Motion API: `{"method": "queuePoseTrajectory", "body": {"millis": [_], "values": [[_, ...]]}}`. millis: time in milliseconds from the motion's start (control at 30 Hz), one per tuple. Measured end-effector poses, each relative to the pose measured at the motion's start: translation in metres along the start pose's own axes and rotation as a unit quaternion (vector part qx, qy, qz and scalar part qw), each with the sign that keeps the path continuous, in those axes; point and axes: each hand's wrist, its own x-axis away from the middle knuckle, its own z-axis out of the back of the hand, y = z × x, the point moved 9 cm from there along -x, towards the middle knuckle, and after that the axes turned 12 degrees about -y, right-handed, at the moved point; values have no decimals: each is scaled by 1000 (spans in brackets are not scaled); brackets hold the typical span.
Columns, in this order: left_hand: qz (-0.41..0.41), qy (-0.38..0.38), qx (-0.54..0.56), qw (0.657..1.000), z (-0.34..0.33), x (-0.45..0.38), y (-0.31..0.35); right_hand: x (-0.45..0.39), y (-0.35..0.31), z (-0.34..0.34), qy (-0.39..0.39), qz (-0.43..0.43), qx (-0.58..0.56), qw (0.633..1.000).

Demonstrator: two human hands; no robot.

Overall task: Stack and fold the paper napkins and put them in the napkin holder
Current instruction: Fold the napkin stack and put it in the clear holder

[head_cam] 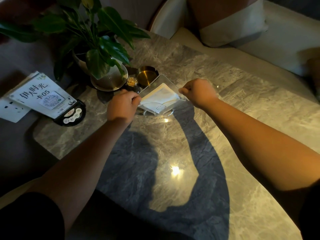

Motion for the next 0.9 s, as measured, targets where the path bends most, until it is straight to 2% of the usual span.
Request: {"method": "queuePoseTrajectory", "body": {"millis": [233, 433, 533, 633, 900], "values": [[-62, 45, -33, 997, 24, 35, 21, 47, -6, 9, 75, 56, 13, 996], [-190, -2, -158, 969, -9, 97, 76, 128, -4, -27, 129, 87, 131, 979], [-225, -14, -195, 955, -38, 123, 96, 161, 8, -55, 107, 69, 165, 978], [-221, -53, -232, 946, -63, 135, 105, 188, 22, -71, 86, 38, 194, 977], [-263, -93, -279, 919, -97, 160, 152, 253, 60, -81, 81, -45, 209, 974]]}}
